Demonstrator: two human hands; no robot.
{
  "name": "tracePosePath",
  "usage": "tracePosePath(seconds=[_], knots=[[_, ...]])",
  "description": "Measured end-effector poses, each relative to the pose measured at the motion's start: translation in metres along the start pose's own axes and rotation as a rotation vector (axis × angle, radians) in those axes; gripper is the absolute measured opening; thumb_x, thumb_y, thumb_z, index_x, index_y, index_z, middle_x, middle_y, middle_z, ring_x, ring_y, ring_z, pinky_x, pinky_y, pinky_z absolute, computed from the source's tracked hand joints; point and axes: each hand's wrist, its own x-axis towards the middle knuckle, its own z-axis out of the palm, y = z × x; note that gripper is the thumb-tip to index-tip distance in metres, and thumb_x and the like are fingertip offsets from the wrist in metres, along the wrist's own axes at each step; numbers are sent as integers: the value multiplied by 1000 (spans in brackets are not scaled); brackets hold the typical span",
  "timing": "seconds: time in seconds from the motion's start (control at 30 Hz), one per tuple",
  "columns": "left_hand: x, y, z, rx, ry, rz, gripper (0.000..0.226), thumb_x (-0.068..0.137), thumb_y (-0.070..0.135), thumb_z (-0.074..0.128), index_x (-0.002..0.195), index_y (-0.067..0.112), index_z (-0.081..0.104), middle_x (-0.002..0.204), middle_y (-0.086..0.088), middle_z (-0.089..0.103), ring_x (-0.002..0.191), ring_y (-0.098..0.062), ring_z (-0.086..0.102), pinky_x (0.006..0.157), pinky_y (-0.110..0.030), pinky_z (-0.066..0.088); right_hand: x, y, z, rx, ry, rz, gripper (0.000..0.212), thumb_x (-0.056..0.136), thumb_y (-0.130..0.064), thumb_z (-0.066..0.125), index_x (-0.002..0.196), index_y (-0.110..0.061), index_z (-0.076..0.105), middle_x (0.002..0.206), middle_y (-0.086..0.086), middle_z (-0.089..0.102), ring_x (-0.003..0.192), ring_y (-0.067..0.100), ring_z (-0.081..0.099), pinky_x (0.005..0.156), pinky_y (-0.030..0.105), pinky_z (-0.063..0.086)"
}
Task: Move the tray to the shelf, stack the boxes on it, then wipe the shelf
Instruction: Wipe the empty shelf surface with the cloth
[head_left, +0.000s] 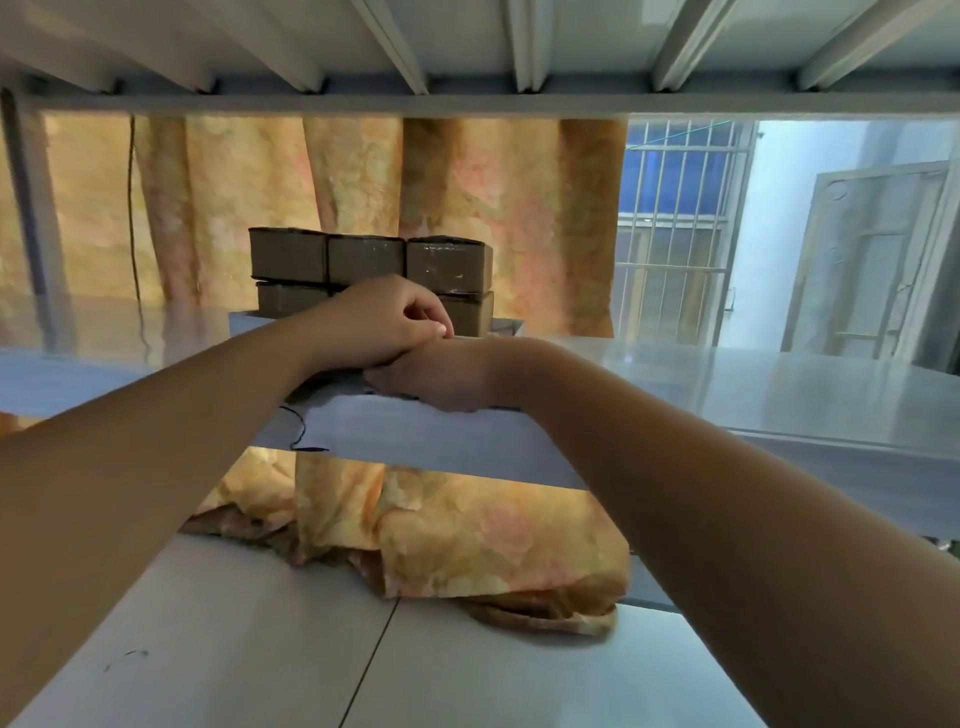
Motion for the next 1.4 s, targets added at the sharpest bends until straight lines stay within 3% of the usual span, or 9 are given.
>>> tracePosePath(seconds=[0.07, 0.17, 0.2, 0.43, 0.53, 0.77, 0.93, 1.03, 1.4], knots=[[7, 16, 8, 2, -18, 29, 17, 91, 25, 54, 91, 27, 71, 84, 12, 67, 76, -3, 59, 68, -24, 46, -18, 16, -5, 28, -38, 76, 24, 104, -27, 31, 90, -30, 50, 81, -9, 49, 56, -5, 39, 45, -3, 31], [18, 36, 19, 10, -38, 43, 17, 91, 24, 54, 92, 23, 71, 87, 5, 69, 76, -11, 60, 67, -27, 45, -51, 37, -15, -19, -58, 94, 37, 105, -22, 26, 138, -16, 42, 143, 3, 44, 92, -15, 43, 62, -11, 26], [21, 42, 22, 3, -53, 47, 17, 91, 24, 54, 93, 21, 71, 89, 1, 70, 76, -15, 61, 68, -28, 45, -63, 41, -19, -43, -71, 122, 42, 105, -24, 25, 143, -12, 37, 149, 6, 38, 110, -5, 47, 63, -5, 28], [41, 86, 47, 13, -146, 118, 18, 93, 25, 53, 99, 20, 69, 93, 2, 69, 89, -20, 63, 76, -32, 48, -89, 90, -28, 25, -94, 216, 47, 104, -35, 21, 150, -24, 23, 152, -4, 32, 138, 10, 30, 97, 13, 16], [50, 100, 53, -4, -146, 139, 16, 92, 25, 54, 97, 21, 69, 92, 3, 70, 91, -21, 65, 78, -33, 49, -88, 105, -32, 25, -90, 244, 48, 105, -34, 20, 151, -22, 22, 153, -3, 30, 139, 11, 27, 97, 10, 16], [76, 102, 59, 0, -129, 121, 18, 91, 22, 54, 95, 16, 71, 96, -13, 70, 76, -19, 55, 69, -30, 40, -61, 138, -42, -141, -115, 380, 57, 102, -46, 16, 151, -19, 20, 156, 4, 25, 143, 20, 24, 114, 32, 16], [96, 92, 63, 33, -121, 134, 16, 92, 27, 54, 94, 23, 69, 82, 10, 63, 74, -7, 55, 66, -22, 40, -40, 167, -51, -167, -169, 497, 61, 97, -57, 18, 151, -28, 19, 157, 3, 21, 144, 23, 21, 114, 39, 15], [106, 83, 69, 54, -135, 139, 14, 92, 30, 55, 93, 27, 68, 78, 18, 59, 74, 0, 53, 63, -20, 39, -30, 178, -60, -147, -154, 594, 66, 96, -58, 23, 148, -17, 31, 154, 5, 29, 139, 24, 31, 112, 37, 23], [106, 75, 71, 69, -168, 141, 16, 91, 31, 55, 97, 26, 69, 81, 18, 59, 73, 0, 53, 61, -19, 39, -28, 176, -63, -119, -153, 706, 68, 97, -58, 25, 145, -11, 33, 152, 8, 32, 134, 25, 38, 109, 36, 32]])
